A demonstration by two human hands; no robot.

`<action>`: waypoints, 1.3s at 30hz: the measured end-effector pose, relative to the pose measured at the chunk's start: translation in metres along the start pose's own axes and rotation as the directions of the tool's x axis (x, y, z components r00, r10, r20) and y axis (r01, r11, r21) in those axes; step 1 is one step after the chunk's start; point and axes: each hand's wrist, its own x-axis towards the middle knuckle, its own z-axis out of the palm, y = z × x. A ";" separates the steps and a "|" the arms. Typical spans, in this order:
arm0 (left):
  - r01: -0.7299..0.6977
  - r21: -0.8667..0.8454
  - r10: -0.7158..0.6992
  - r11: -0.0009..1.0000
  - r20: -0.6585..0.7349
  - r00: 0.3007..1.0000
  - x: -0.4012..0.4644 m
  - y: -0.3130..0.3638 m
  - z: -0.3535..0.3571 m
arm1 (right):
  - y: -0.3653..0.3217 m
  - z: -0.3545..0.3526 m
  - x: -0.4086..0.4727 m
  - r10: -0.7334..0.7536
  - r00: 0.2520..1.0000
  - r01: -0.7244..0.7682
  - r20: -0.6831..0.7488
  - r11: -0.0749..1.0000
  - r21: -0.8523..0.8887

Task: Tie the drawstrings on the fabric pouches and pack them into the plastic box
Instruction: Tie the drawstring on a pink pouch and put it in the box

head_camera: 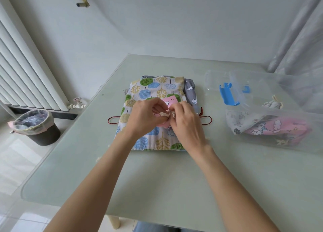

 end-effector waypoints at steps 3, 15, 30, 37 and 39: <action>-0.013 -0.015 0.013 1.000 0.021 1.000 0.000 0.002 -0.002 | -0.005 -0.004 0.001 -0.052 0.998 0.051 -0.037 0.998 -0.022; 0.053 -0.192 -0.007 0.980 0.233 0.972 -0.002 -0.014 -0.015 | 0.014 -0.009 0.001 -0.073 0.995 0.094 -0.069 0.915 0.392; -0.053 -0.019 0.056 0.998 0.186 0.981 0.003 -0.011 -0.012 | 0.025 -0.015 0.001 -0.026 0.999 0.004 0.039 0.876 0.481; -0.069 0.131 0.051 0.989 0.142 0.989 -0.005 -0.011 -0.007 | 0.028 -0.018 0.002 -0.042 0.998 0.029 0.050 0.973 0.228; -0.127 0.223 0.107 0.967 0.100 0.989 -0.008 -0.011 -0.007 | 0.026 -0.019 0.004 -0.097 0.995 0.093 0.023 0.989 0.118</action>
